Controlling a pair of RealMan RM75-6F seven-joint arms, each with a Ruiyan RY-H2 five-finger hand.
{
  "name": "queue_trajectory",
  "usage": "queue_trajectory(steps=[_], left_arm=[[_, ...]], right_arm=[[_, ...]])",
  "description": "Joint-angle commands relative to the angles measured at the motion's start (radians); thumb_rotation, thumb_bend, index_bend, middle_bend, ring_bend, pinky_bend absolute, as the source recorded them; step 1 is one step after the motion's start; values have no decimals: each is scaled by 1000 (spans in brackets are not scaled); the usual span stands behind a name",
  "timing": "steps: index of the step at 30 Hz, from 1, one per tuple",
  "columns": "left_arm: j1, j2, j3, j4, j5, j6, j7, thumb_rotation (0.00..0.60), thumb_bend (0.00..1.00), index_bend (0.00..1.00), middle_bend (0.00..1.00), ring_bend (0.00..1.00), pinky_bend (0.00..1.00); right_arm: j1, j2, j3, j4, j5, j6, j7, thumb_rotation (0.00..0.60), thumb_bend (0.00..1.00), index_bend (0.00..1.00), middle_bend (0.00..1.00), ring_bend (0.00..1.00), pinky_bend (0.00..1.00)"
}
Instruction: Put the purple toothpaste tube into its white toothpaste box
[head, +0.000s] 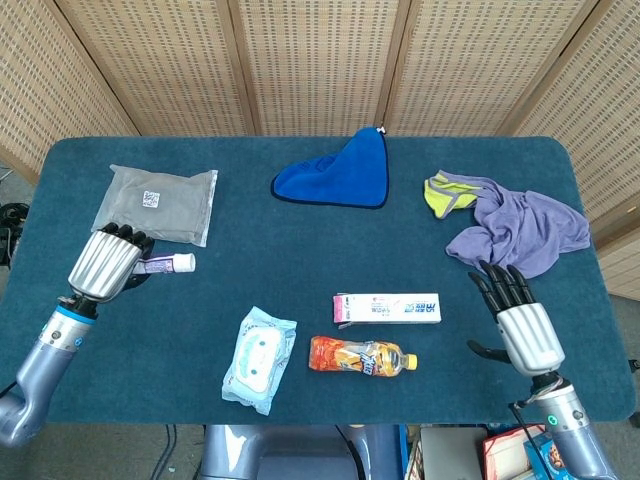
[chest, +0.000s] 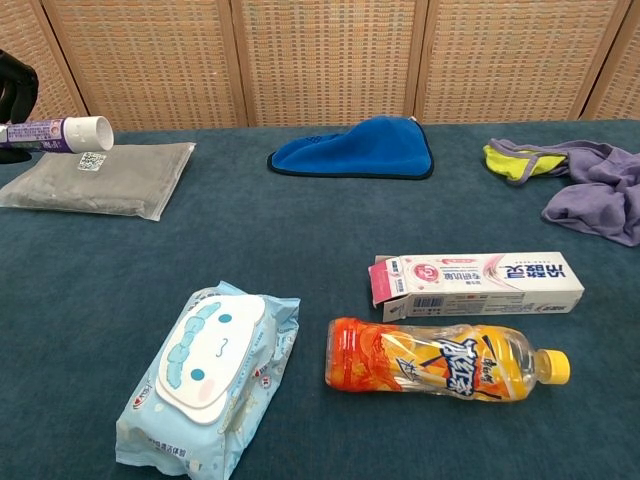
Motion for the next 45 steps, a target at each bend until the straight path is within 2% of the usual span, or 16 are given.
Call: queue_trajectory(steps=[1, 5, 9, 17, 31, 38, 45], left_arm=[[-1, 5, -3, -7, 3, -4, 1, 600, 411, 871, 652, 535, 573], [-1, 15, -6, -17, 7, -7, 6, 600, 411, 871, 652, 535, 573], [1, 26, -13, -28, 4, -8, 1, 600, 411, 871, 652, 534, 573], [1, 29, -19, -26, 1, -22, 2, 600, 411, 871, 652, 535, 574], [-1, 5, -25, 7, 1, -40, 1, 600, 411, 871, 652, 535, 574], [2, -3, -26, 27, 2, -43, -12, 600, 412, 871, 652, 535, 574], [2, -15, -24, 48, 8, -45, -23, 600, 411, 871, 653, 535, 573]], right_arm=[[63, 56, 20, -87, 56, -123, -69, 600, 121, 0, 0, 0, 0], [121, 96, 36, -165, 148, -263, -154, 600, 122, 0, 0, 0, 0], [166, 106, 51, -221, 241, -355, -218, 600, 121, 0, 0, 0, 0], [232, 29, 55, -188, 377, -449, -306, 600, 121, 0, 0, 0, 0], [325, -112, 68, -121, 510, -489, -391, 600, 121, 9, 0, 0, 0], [358, -148, 74, -118, 545, -482, -417, 600, 122, 15, 0, 0, 0], [396, -199, 76, -79, 625, -496, -444, 600, 121, 20, 0, 0, 0]])
